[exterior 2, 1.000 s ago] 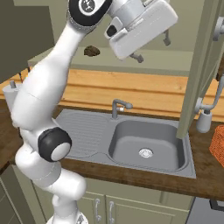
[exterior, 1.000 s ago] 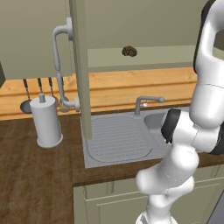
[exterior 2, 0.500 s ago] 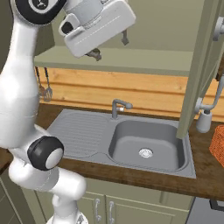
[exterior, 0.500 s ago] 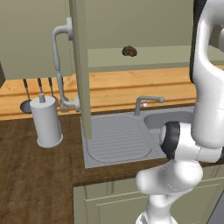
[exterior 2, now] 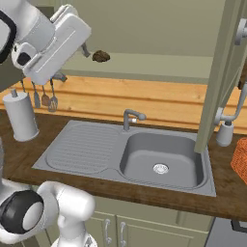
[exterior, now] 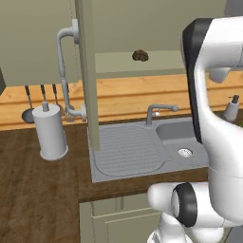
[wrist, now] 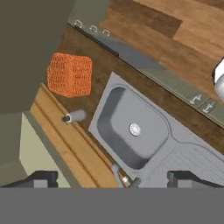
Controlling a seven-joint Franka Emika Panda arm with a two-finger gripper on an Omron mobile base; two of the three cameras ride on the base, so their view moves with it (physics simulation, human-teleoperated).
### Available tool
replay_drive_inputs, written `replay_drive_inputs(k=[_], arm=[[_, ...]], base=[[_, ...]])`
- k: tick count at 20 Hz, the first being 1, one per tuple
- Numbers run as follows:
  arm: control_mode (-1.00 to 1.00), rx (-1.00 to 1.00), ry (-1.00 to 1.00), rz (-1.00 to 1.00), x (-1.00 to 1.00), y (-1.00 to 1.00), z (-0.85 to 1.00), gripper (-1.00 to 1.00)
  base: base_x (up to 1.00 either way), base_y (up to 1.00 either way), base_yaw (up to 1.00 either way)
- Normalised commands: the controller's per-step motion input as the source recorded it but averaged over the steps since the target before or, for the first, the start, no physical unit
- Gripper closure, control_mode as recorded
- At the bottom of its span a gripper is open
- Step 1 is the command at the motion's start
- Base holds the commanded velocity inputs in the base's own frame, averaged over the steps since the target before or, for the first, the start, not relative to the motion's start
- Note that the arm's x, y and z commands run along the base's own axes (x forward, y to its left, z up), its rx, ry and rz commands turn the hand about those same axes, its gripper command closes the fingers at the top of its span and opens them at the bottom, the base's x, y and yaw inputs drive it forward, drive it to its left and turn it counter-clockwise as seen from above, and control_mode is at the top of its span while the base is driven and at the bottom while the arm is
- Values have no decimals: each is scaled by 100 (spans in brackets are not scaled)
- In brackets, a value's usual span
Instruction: Open the cabinet, pick up the bread from the cabinet and place it in the basket. Then move the basket to the dining counter.
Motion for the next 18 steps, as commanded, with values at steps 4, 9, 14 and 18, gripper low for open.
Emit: replay_drive_inputs(k=[4, 9, 14, 18], arm=[[-100, -31, -5, 59, 0, 74, -49, -100], [-100, -32, 4, 61, 0, 53, -9, -100], [-100, -47, 23, 54, -4, 45, 0, -100], [-100, -51, 31, 45, 0, 30, 1, -100]], base=[[0, 0, 0], [0, 0, 0], [0, 0, 0], [0, 0, 0]])
